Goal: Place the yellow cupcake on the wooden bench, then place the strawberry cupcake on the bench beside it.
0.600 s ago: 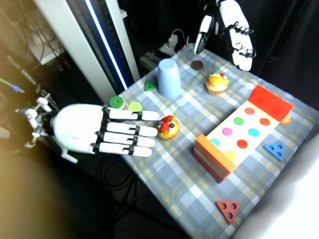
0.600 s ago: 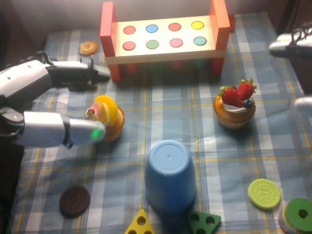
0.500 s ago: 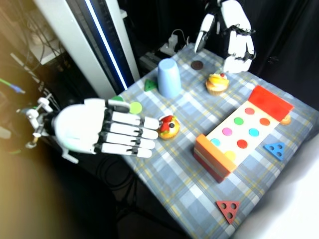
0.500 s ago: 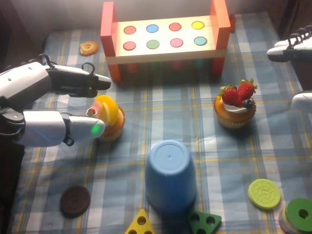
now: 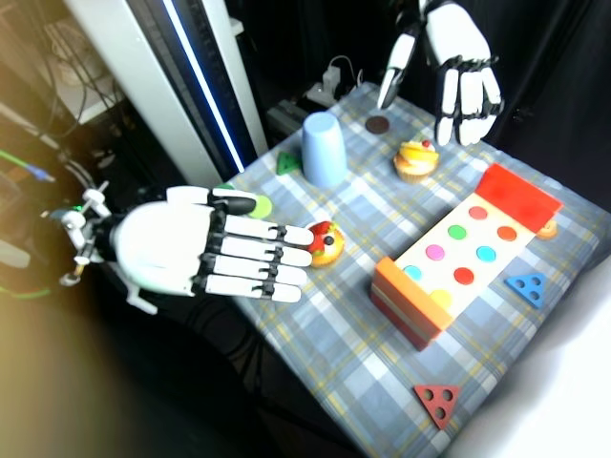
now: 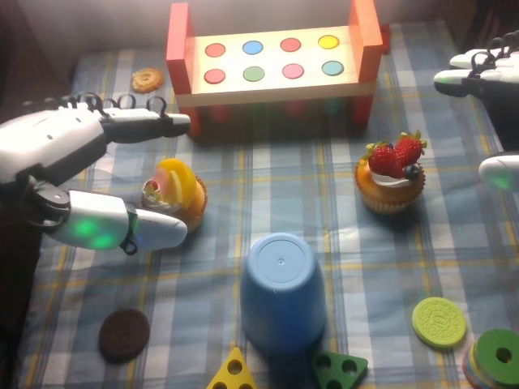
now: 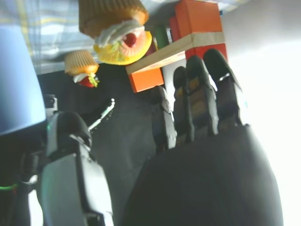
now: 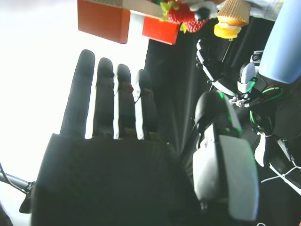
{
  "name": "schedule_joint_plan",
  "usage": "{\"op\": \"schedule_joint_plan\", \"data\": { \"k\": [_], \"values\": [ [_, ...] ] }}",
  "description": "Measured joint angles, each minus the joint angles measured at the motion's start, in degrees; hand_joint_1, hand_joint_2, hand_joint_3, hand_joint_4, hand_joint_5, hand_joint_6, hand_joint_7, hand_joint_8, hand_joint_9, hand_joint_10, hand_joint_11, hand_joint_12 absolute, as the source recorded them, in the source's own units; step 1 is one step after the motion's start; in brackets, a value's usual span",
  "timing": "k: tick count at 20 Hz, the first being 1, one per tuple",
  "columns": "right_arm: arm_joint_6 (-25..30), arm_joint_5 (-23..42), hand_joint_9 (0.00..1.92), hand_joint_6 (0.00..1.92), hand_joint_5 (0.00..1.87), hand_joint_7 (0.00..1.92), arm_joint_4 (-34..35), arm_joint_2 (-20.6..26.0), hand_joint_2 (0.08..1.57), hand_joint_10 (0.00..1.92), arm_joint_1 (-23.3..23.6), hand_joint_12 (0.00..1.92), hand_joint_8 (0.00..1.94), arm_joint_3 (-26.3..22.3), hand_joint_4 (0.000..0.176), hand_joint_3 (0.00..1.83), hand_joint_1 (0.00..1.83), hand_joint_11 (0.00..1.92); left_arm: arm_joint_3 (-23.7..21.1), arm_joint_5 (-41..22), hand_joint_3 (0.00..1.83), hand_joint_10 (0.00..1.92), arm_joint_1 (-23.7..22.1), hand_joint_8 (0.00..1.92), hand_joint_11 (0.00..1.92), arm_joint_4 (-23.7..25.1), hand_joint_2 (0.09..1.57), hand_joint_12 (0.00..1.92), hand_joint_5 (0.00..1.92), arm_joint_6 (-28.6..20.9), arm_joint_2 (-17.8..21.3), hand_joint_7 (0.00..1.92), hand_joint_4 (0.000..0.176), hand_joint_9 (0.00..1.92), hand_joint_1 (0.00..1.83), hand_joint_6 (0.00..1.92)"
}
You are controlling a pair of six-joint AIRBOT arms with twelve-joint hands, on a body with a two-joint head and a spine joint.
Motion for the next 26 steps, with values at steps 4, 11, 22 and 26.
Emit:
{"op": "schedule_joint_plan", "data": {
  "k": [4, 11, 22, 26],
  "values": [
    [0.0, 0.0, 0.23, 0.0, 0.3, 0.28, -0.2, 0.0, 1.25, 0.01, 0.1, 0.31, 0.01, 0.0, 0.004, 0.0, 0.33, 0.15, 3.1, 4.3, 0.0, 0.01, -3.0, 0.0, 0.0, -5.5, 0.84, 0.74, 0.34, 9.4, -3.2, 0.37, 0.176, 0.33, 0.75, 0.0],
    [0.0, 0.0, 0.27, 0.01, 0.34, 0.3, -0.1, -0.1, 1.25, 0.01, 0.1, 0.35, 0.01, 0.0, 0.0, 0.0, 0.31, 0.18, 5.7, 9.0, 0.0, 0.02, -4.5, 0.01, 0.0, -11.7, 0.94, 0.79, 0.45, 17.5, -5.4, 0.55, 0.152, 0.49, 0.81, 0.01],
    [0.0, 0.0, 0.32, 0.01, 0.38, 0.33, -0.1, -0.1, 1.26, 0.01, 0.1, 0.58, 0.0, -0.2, 0.0, 0.0, 0.39, 0.15, 6.7, 9.5, 0.0, 0.01, -6.3, 0.01, 0.0, -13.4, 0.85, 0.83, 0.58, 17.6, -7.5, 0.8, 0.042, 0.73, 0.83, 0.01],
    [0.0, 0.0, 0.35, 0.01, 0.4, 0.36, -0.1, -0.1, 1.27, 0.01, 0.1, 0.59, 0.01, -0.2, 0.0, 0.0, 0.43, 0.17, 6.9, 9.3, 0.0, 0.09, -6.4, 0.13, 0.05, -13.9, 1.07, 0.77, 1.07, 17.4, -8.1, 1.26, 0.077, 1.07, 1.07, 0.78]
  ]
}}
